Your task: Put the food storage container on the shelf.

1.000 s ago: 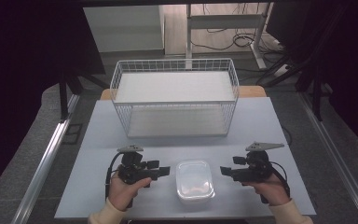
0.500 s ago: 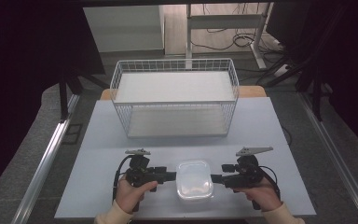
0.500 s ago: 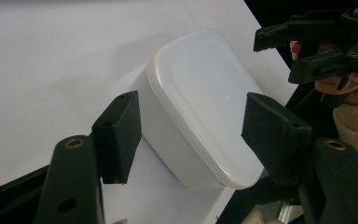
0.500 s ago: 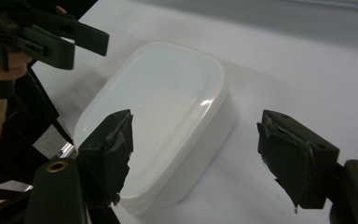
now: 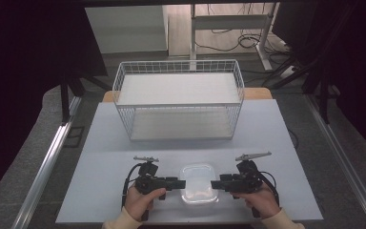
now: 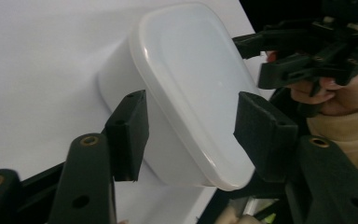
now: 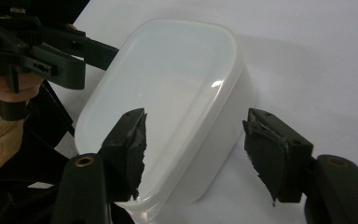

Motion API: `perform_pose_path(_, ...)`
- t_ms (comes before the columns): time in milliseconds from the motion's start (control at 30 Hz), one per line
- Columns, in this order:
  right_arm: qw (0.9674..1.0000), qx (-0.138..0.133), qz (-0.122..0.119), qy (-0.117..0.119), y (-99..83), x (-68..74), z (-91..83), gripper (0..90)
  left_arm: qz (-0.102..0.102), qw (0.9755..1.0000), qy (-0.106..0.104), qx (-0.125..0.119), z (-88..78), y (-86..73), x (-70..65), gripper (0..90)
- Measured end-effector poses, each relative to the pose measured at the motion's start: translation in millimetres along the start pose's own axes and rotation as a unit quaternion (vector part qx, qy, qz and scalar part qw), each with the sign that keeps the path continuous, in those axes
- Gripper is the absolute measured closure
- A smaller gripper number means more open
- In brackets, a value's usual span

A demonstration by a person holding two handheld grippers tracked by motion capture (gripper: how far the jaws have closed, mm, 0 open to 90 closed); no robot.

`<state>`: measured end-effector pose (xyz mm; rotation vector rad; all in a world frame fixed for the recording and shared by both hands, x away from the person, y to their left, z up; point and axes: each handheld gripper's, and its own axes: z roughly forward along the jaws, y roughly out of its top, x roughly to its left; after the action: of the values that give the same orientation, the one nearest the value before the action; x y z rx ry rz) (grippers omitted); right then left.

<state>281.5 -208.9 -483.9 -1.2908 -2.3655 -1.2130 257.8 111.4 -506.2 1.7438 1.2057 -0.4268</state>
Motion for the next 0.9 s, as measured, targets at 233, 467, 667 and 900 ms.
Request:
perform_pose_path(233,0.9998,0.005,0.017,0.013,-1.4,-1.6,3.1,51.8,-0.016,0.9998,-0.005,0.006,4.7,-1.7,2.9,55.6)
perform_pose_path(467,0.9984,0.005,0.05,0.026,-1.4,-6.7,0.3,62.8,-0.031,0.9995,-0.007,-0.004,4.4,-2.8,4.5,66.0)
perform_pose_path(667,0.9968,-0.008,0.069,0.039,-1.2,-9.8,-4.7,69.3,-0.024,0.9995,-0.015,-0.013,-0.1,-2.5,0.8,70.5)
perform_pose_path(900,0.9954,-0.02,0.076,0.054,-0.5,-10.2,-12.1,76.0,-0.019,0.9994,-0.022,-0.021,-4.7,-1.9,-1.7,77.9)
